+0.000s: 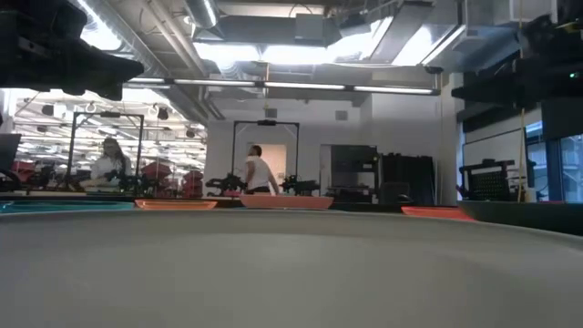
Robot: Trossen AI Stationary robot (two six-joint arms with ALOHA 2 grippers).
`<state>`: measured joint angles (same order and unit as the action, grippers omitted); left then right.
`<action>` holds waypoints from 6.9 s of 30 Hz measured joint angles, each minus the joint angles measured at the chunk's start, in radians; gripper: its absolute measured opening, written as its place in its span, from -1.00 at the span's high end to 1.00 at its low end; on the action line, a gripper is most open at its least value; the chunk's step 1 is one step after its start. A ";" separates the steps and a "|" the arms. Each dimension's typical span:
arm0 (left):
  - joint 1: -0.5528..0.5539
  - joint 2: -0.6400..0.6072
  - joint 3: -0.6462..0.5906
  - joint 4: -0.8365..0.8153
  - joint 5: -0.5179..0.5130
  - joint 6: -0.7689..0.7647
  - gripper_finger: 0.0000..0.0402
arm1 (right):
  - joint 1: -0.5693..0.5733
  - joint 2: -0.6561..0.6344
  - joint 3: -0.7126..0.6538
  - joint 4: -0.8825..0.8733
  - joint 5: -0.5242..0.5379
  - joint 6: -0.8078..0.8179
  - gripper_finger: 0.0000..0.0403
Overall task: Stack plastic plates
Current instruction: Stack the dark blue plate on top of gray plate, then stack the light pink plate on top of dark green plate
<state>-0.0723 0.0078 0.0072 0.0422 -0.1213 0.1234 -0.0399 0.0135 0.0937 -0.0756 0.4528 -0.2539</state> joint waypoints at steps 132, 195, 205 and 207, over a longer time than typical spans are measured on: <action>0.004 0.735 0.223 0.557 -0.027 -0.009 1.00 | 0.571 1.299 0.635 -0.172 -0.173 0.545 0.98; 0.004 0.734 0.223 0.623 0.004 -0.009 1.00 | 0.495 1.568 0.635 0.489 -0.600 0.347 0.41; 0.020 0.849 0.223 0.701 -0.052 -0.008 1.00 | 0.443 1.359 0.631 0.181 -0.371 0.256 0.42; 0.036 0.892 0.225 0.726 -0.060 -0.009 1.00 | 0.443 1.353 0.631 0.149 -0.309 0.227 0.42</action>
<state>-0.0361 0.9000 0.2320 0.7683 -0.1817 0.1143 0.4026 1.3669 0.7248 0.0738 0.1441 -0.0273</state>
